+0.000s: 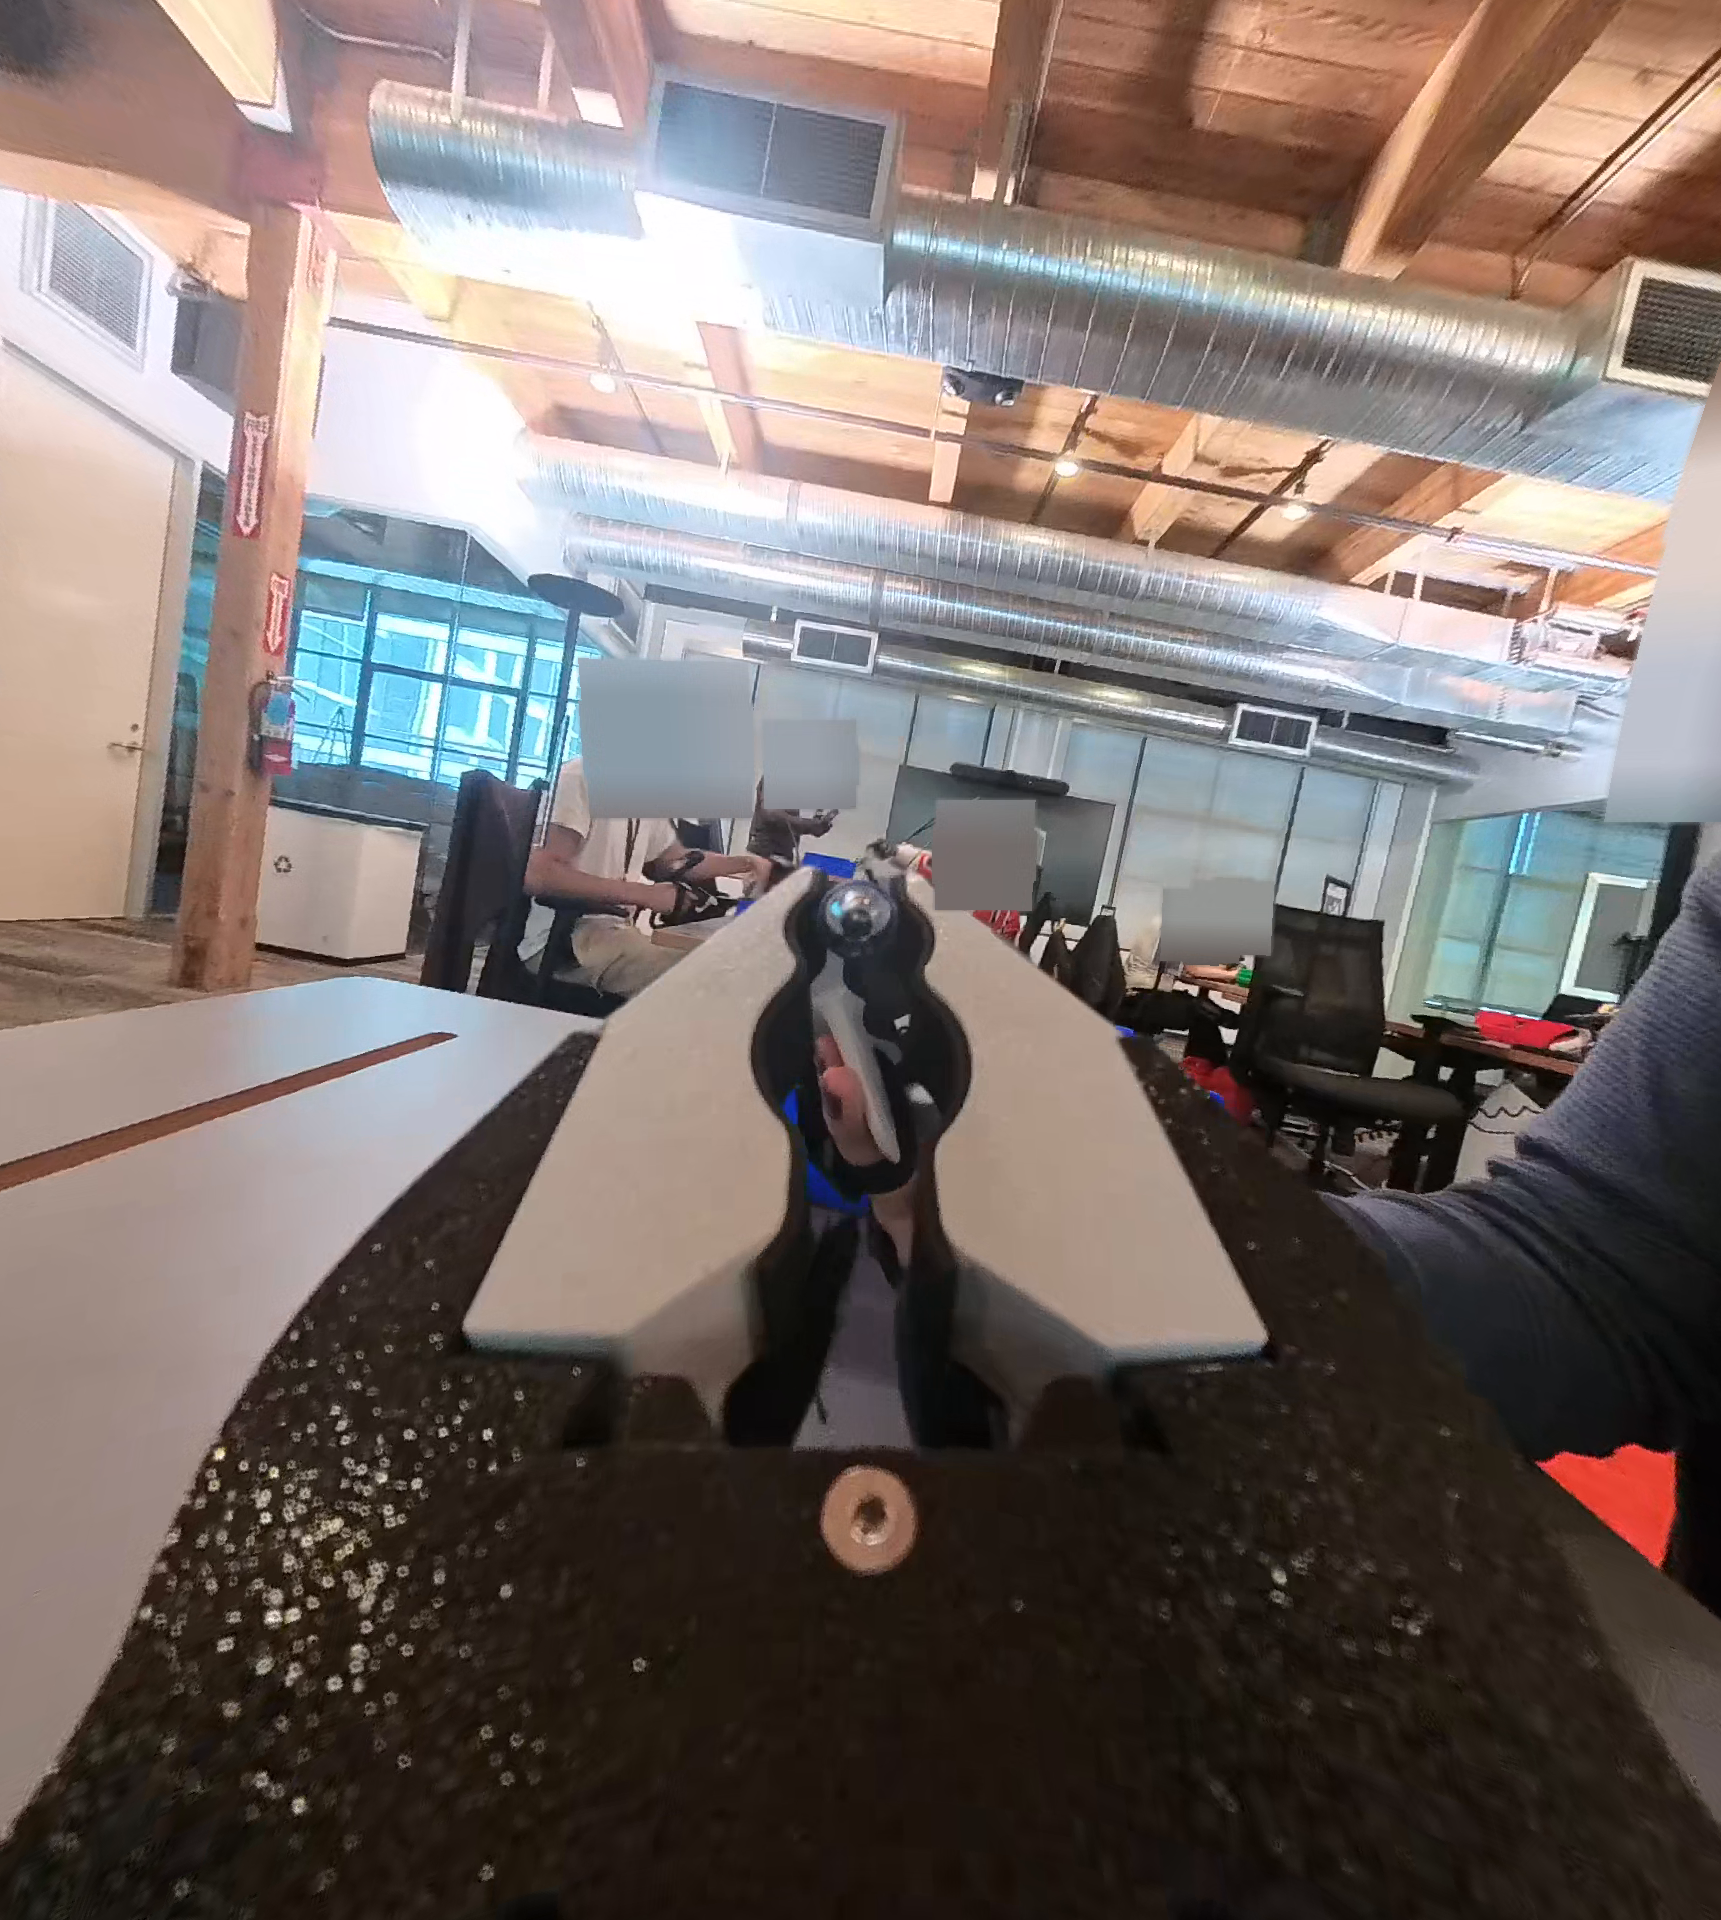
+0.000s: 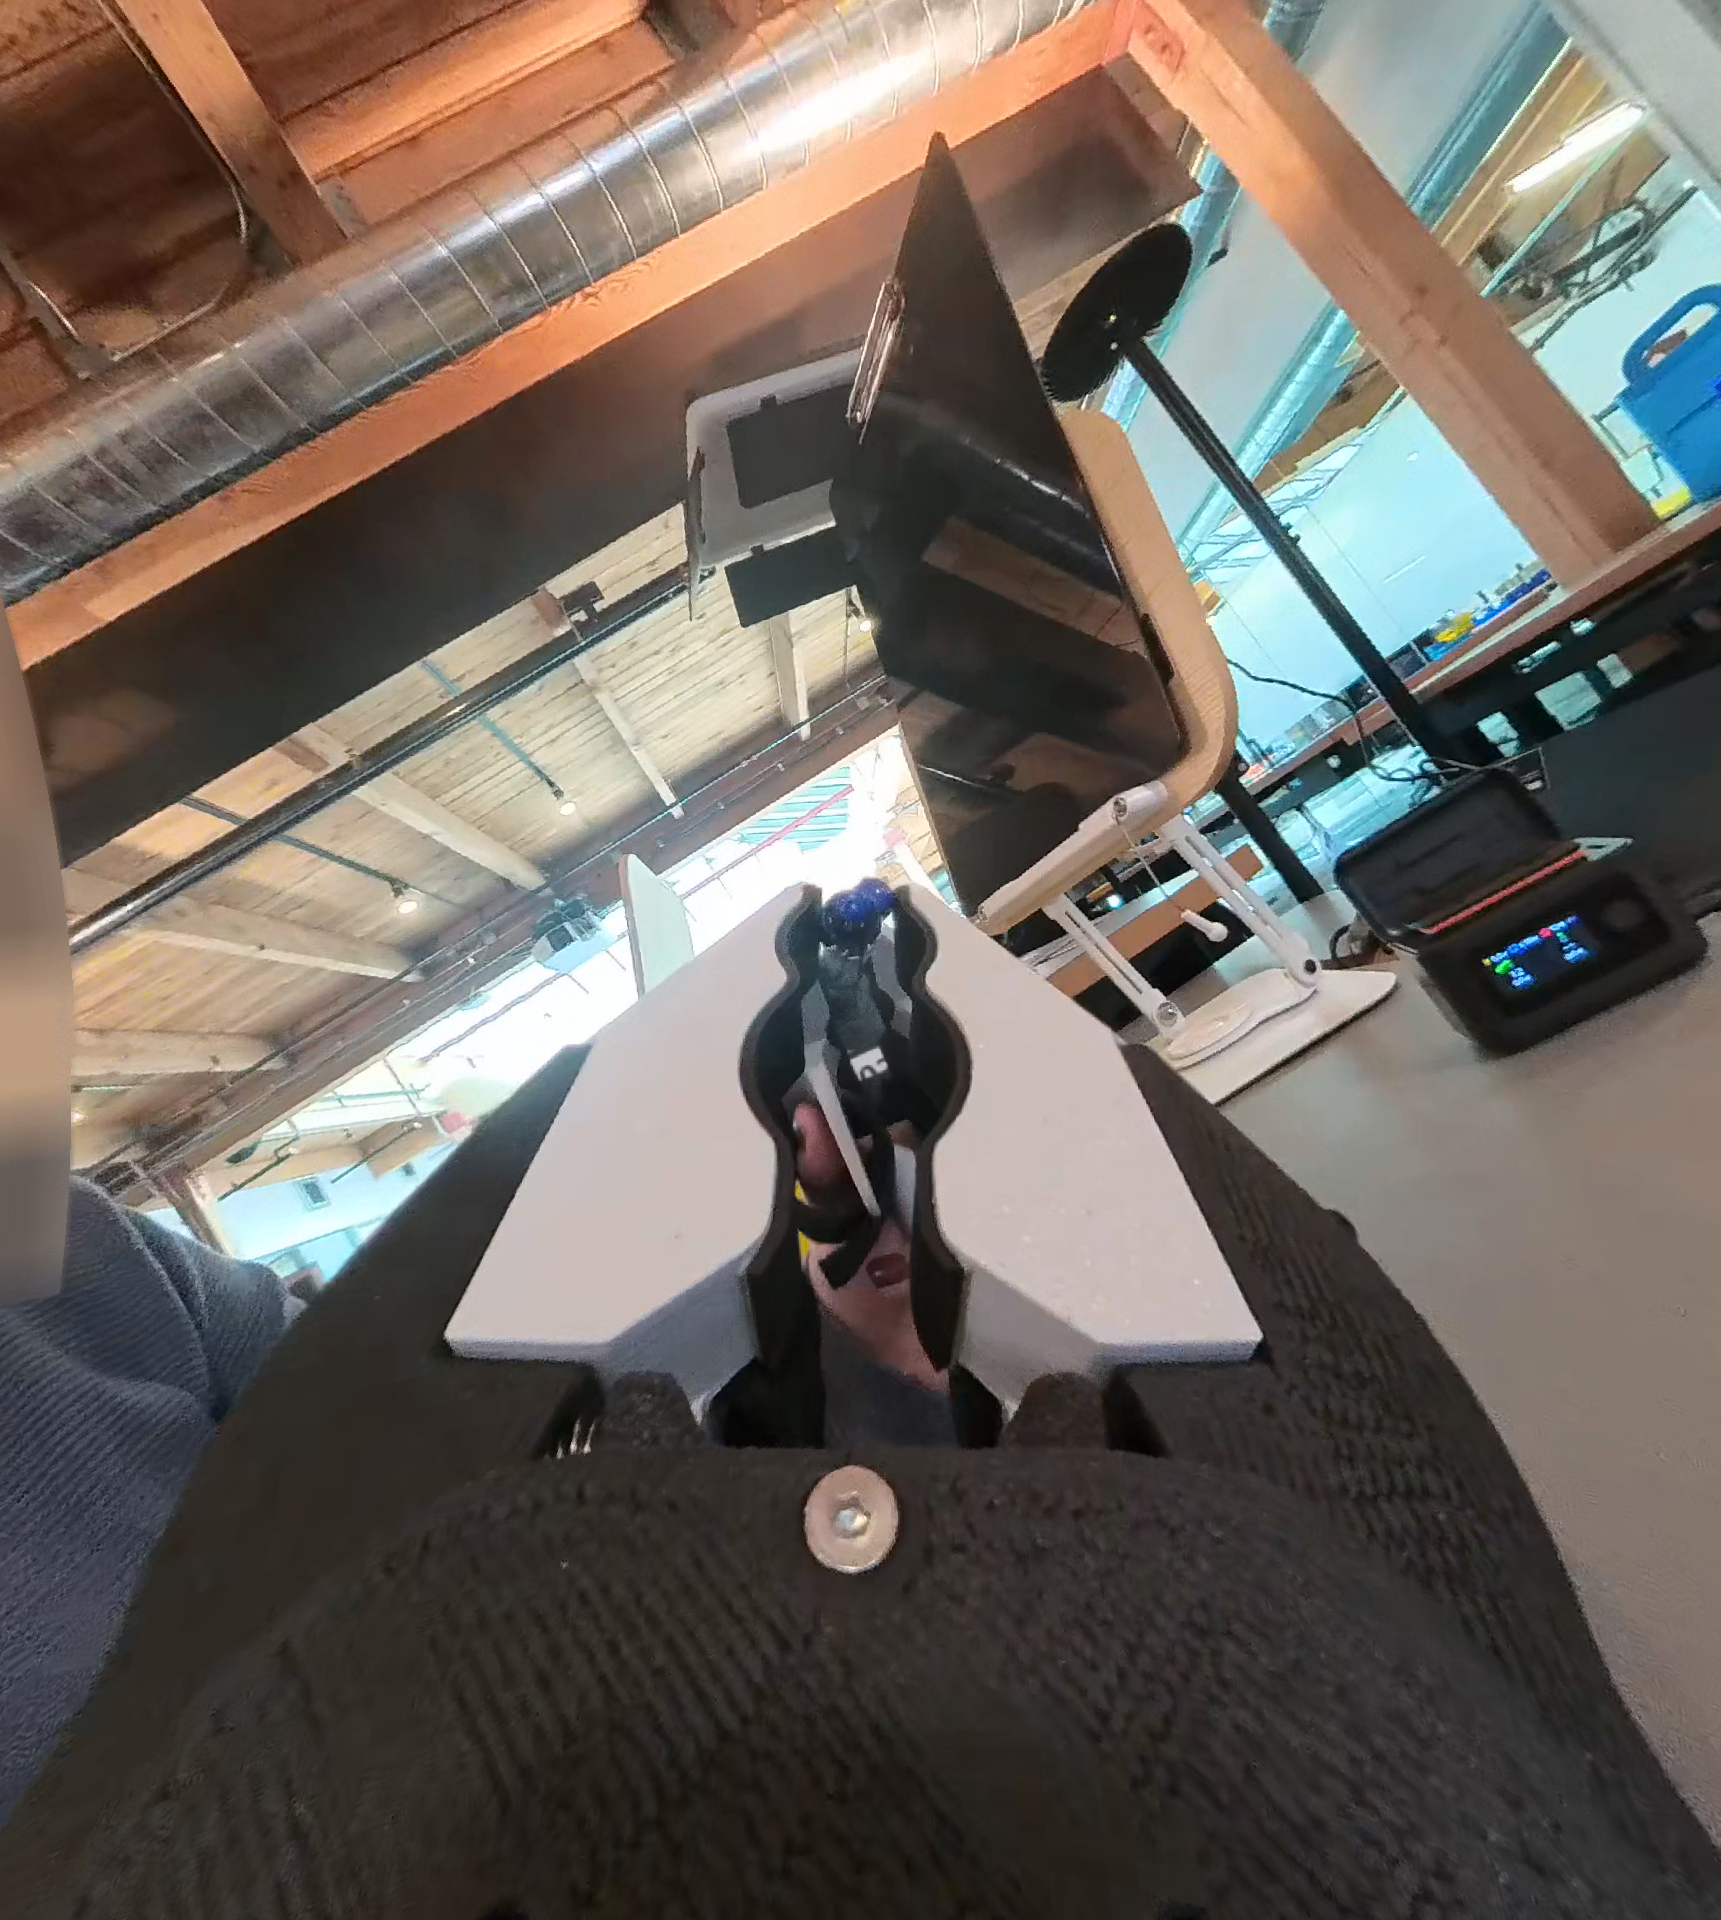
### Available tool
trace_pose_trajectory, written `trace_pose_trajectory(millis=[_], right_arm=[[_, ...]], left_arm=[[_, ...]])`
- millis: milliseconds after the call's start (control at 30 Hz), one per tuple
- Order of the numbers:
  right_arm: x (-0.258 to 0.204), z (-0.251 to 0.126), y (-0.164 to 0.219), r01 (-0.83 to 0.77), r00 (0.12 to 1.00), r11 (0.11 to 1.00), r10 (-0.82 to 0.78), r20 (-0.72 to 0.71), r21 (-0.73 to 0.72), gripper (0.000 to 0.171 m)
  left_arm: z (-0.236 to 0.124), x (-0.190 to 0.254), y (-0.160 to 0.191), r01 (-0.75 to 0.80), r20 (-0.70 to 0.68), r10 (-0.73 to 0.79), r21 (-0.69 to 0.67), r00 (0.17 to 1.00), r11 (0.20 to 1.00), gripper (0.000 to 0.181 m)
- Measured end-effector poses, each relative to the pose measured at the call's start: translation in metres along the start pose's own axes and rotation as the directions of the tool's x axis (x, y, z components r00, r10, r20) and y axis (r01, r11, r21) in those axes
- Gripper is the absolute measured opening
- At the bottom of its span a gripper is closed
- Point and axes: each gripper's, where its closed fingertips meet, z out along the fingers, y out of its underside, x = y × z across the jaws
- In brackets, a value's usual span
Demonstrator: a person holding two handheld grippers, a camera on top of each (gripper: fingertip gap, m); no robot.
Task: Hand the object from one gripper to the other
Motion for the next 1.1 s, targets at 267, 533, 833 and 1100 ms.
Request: trace_pose_trajectory(millis=[267, 533, 833, 1100], right_arm=[[0.054, -0.019, -0.002, 0.711, 0.408, 0.544, -0.835, -0.368, -0.446, 0.059], [0.063, -0.009, 0.028, 0.495, -0.563, -0.496, -0.809, 0.172, -0.713, 0.043], [0.069, -0.017, 0.029, 0.607, -0.301, -0.243, -0.951, 0.064, -0.756, 0.004], [0.067, -0.019, 0.043, 0.44, 0.624, 0.658, -0.713, -0.319, -0.611, 0.004]], left_arm=[[-0.016, -0.049, 0.005, -0.007, 0.312, 0.021, -0.047, 0.95, 0.999, 0.009], [-0.008, -0.04, 0.028, 0.078, 0.229, -0.048, -0.123, 0.972, 0.989, 0.008], [-0.003, -0.021, 0.028, -0.102, 0.133, 0.12, -0.135, 0.984, 0.986, 0.011], [-0.026, -0.045, 0.002, -0.633, 0.34, 0.727, -0.357, 0.597, 0.687, 0.056]])
